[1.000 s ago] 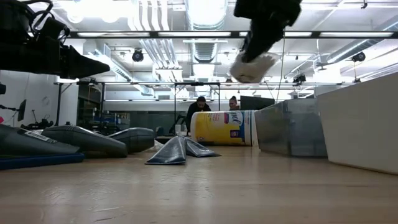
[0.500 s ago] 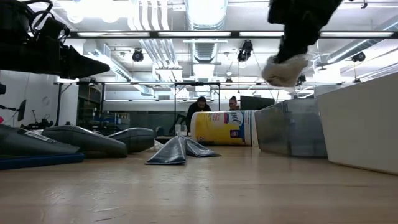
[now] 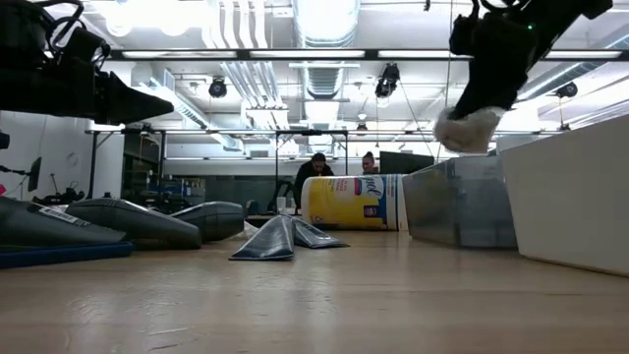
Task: Pick & Place Travel size toiletries
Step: Put the right cotton pack into the top black bin
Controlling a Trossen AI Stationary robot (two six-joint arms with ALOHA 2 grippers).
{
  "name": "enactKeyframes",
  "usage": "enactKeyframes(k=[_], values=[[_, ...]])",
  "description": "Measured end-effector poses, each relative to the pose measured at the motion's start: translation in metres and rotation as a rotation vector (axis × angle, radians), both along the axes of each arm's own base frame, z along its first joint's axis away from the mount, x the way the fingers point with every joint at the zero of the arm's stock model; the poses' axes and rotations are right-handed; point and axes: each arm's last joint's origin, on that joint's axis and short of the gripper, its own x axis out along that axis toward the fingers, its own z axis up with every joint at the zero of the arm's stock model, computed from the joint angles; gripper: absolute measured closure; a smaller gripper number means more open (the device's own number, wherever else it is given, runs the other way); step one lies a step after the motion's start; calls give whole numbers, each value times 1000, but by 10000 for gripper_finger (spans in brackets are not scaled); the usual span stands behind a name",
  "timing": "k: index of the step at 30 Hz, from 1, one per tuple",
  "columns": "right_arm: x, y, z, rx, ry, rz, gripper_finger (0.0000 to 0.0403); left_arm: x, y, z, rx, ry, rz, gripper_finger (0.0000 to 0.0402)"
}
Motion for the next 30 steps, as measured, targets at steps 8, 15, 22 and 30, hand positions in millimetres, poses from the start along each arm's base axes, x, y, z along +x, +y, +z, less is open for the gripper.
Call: enactKeyframes(k=[8, 15, 22, 30], values=[[13, 0, -21, 13, 81, -9, 374, 0, 0, 0, 0, 0, 0, 211], [30, -1, -42, 32, 153, -20, 374, 0, 0, 0, 0, 0, 0, 211], [45, -1, -65, 35, 224, -20, 353, 0, 0, 0, 0, 0, 0, 211], [55, -1, -76, 36, 271, -20, 296, 0, 0, 0, 0, 0, 0, 211]])
